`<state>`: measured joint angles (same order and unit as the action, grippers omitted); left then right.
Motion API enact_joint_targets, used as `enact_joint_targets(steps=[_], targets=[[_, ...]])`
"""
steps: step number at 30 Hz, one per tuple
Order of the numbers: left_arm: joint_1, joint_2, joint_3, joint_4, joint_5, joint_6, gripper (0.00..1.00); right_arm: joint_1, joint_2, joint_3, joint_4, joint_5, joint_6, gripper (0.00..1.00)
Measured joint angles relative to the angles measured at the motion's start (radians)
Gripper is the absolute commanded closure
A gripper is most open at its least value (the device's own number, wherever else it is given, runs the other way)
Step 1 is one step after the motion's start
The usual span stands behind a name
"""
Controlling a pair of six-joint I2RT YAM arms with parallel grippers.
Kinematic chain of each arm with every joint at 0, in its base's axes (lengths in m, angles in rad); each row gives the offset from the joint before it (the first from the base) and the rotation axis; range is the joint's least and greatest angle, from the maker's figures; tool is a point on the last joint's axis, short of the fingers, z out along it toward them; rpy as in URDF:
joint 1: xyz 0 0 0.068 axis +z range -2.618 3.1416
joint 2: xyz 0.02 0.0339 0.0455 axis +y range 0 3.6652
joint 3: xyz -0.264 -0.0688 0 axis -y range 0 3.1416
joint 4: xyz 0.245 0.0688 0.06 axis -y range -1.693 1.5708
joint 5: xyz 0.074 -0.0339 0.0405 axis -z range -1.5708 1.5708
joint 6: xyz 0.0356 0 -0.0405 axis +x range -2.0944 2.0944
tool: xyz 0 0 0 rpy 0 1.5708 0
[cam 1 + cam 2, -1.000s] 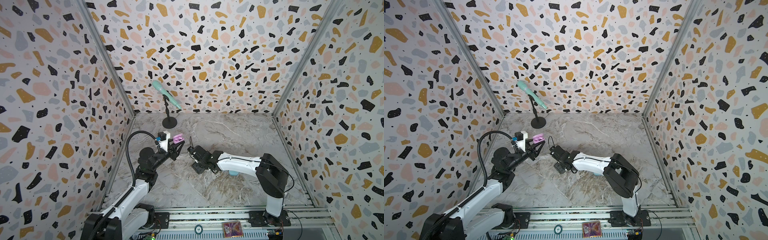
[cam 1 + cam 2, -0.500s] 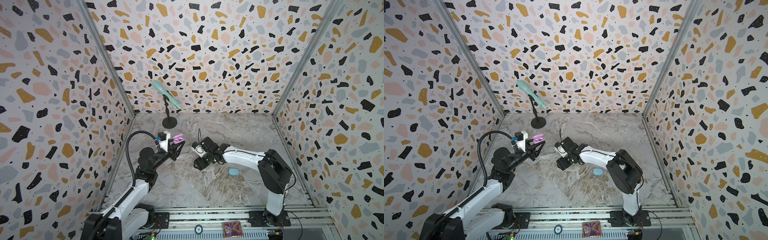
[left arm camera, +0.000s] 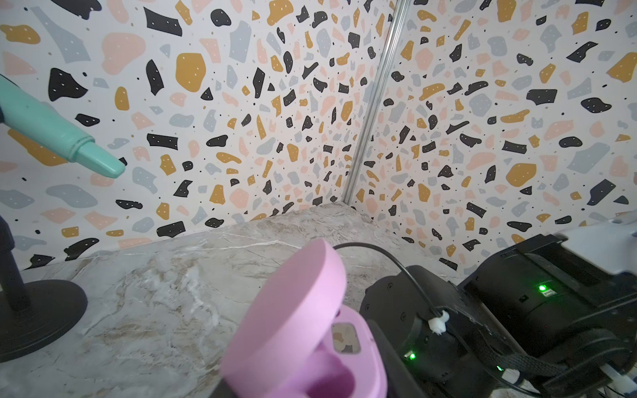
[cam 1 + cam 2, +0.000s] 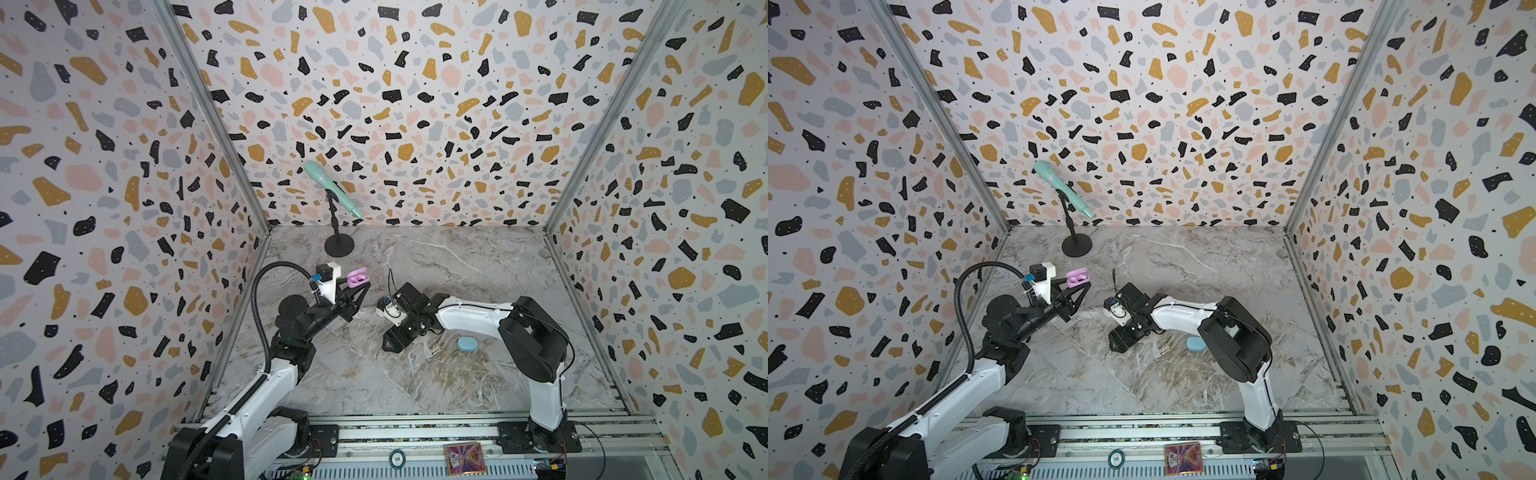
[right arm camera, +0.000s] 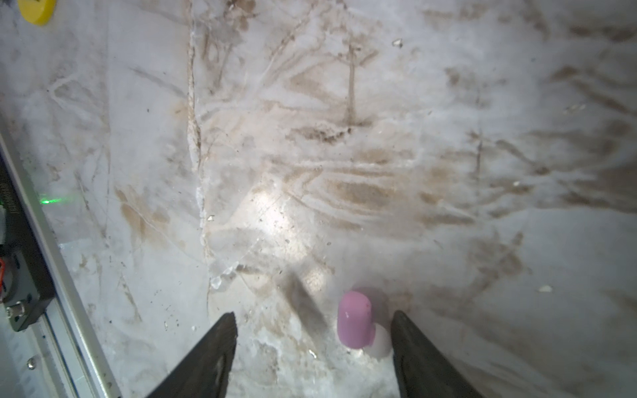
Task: Insert wireless bluetooth earbuds into charging case
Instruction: Pick up the wireless bluetooth earbud from the center of the table.
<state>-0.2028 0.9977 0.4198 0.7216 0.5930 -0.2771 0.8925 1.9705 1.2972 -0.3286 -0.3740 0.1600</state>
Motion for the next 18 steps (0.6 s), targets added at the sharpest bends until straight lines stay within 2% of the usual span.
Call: enact_joint_targets(steps=[13, 18], targets=[[0.000, -0.001, 0.000, 0.006, 0.000, -0.006, 0.98, 0.029, -0.008, -0.014, 0.005, 0.016, 0.053, 0.29], [0.000, -0.001, 0.000, 0.013, 0.001, -0.008, 0.98, 0.026, -0.011, 0.013, -0.034, 0.083, 0.127, 0.35]])
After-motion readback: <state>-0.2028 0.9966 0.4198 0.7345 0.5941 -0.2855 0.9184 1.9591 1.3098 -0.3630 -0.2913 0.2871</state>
